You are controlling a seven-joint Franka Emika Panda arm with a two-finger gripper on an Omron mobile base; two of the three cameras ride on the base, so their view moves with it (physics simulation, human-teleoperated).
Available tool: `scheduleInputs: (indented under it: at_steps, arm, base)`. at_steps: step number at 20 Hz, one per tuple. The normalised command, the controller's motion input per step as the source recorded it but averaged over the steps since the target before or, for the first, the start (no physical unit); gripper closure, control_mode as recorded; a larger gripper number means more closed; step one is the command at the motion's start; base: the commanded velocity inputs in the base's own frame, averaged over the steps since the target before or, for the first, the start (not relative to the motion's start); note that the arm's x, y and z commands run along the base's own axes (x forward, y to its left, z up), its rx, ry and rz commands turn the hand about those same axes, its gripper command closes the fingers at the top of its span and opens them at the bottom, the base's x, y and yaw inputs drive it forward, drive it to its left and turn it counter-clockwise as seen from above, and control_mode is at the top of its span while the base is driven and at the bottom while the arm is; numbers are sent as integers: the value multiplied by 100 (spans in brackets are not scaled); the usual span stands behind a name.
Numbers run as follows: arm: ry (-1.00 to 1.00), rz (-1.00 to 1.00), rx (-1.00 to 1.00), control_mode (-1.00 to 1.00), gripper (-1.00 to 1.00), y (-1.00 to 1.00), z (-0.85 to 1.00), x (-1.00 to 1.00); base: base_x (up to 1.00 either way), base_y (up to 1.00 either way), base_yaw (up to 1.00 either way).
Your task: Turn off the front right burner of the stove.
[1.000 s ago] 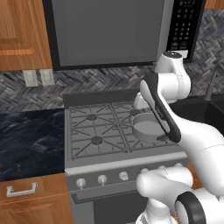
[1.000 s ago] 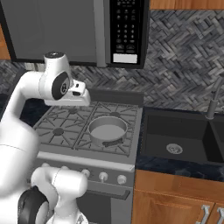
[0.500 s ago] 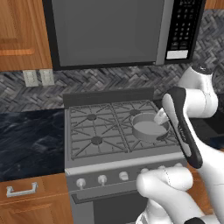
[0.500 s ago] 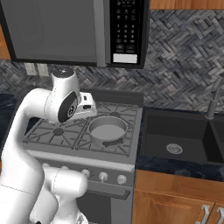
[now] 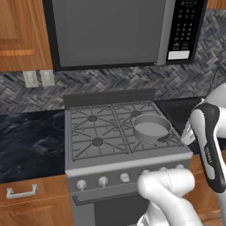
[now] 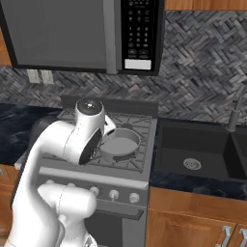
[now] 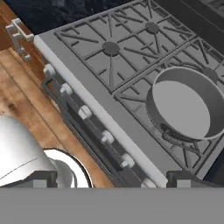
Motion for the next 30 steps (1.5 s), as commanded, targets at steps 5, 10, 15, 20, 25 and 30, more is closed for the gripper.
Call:
scheduleInputs:
  at_steps: [5,10,15,20,25,30]
  arm:
    - [-17,38,-13,-100,-100,-22,-23,-33]
    - [-8,34,-17,-100,-100,-15,-29,-27]
    - [-21,30,-16,-100,-100,-16,-28,-35]
    - [-28,25,-11,-100,-100,-19,-24,-37]
    - [-24,8,-5,-100,-100,-8,-22,-40]
    - [-26,0,-1,-100,-100,0,-35,-32]
  base:
    - [0,0,0]
    - [0,0,0]
    - [0,0,0]
    - [0,0,0]
    - [0,0,0]
    - [0,0,0]
